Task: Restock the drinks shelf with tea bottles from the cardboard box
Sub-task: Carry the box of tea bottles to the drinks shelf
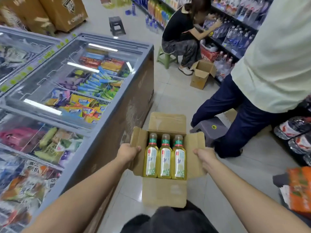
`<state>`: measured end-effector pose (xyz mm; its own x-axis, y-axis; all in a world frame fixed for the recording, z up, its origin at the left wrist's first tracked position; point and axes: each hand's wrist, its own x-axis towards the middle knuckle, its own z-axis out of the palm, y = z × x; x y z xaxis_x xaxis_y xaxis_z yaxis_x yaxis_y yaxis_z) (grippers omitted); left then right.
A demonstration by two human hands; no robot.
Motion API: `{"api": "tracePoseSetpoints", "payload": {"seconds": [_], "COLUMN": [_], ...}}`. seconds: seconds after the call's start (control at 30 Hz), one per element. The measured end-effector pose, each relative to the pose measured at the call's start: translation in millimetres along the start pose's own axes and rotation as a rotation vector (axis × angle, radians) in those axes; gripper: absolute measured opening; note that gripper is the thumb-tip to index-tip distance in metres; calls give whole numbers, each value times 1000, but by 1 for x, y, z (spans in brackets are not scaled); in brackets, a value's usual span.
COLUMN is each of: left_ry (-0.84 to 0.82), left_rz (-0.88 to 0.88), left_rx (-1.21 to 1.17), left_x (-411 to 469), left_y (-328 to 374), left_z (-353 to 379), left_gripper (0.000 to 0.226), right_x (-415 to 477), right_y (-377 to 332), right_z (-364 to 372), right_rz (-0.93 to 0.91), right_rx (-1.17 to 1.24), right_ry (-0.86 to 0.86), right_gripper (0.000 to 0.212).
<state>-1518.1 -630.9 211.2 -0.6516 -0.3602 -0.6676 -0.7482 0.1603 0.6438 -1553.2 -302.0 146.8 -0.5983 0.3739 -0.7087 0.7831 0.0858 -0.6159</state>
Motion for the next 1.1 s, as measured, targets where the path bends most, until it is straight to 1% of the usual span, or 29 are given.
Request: {"api": "tracePoseSetpoints", "payload": {"seconds": [0.03, 0.1, 0.13, 0.17, 0.27, 0.3, 0.4, 0.53, 0.6, 0.67, 0.77, 0.87, 0.97, 1.03, 1.1], "left_ry": [10, 19, 23, 26, 19, 21, -12, -64, -80, -98, -112, -109, -108, -75, -30], "left_rz": [-2, -4, -8, -16, -17, -15, -5, 36, 44, 54, 48, 34, 18, 16, -9], "left_rx": [-17, -47, -51, -55, -78, -85, -102, -128, -112, -95, -115, -167, -202, -207, -240], "left_x": [17, 54, 74, 93, 159, 183, 262, 350, 394, 442, 493, 547, 608, 650, 691], "left_y": [24, 77, 102, 129, 202, 225, 296, 402, 453, 503, 587, 664, 730, 769, 806], "left_z": [5, 15, 19, 22, 31, 34, 42, 56, 62, 69, 78, 87, 94, 96, 93], "left_gripper": [19, 18, 18, 19, 20, 21, 28, 18, 24, 29, 20, 15, 13, 16, 18], "right_x": [-7, 7, 21, 38, 97, 115, 176, 250, 284, 319, 374, 436, 500, 546, 577], "right_y": [-42, -112, -142, -172, -254, -280, -355, -449, -498, -550, -632, -714, -793, -848, -903], "right_z": [5, 11, 15, 18, 35, 43, 65, 92, 105, 115, 130, 146, 165, 182, 204], "right_rz": [-8, -12, -23, -24, -65, -69, -61, -31, -10, -8, -5, -42, -70, -109, -98], "right_rx": [-1, -28, -41, -58, -103, -113, -121, -95, -95, -104, -94, -29, -57, -91, -146], "right_ry": [-2, -2, 4, 13, 22, 33, 65, 117, 135, 158, 169, 125, 111, 110, 73], "right_gripper": [63, 39, 33, 36, 61, 64, 57, 58, 57, 51, 48, 34, 38, 40, 47]}}
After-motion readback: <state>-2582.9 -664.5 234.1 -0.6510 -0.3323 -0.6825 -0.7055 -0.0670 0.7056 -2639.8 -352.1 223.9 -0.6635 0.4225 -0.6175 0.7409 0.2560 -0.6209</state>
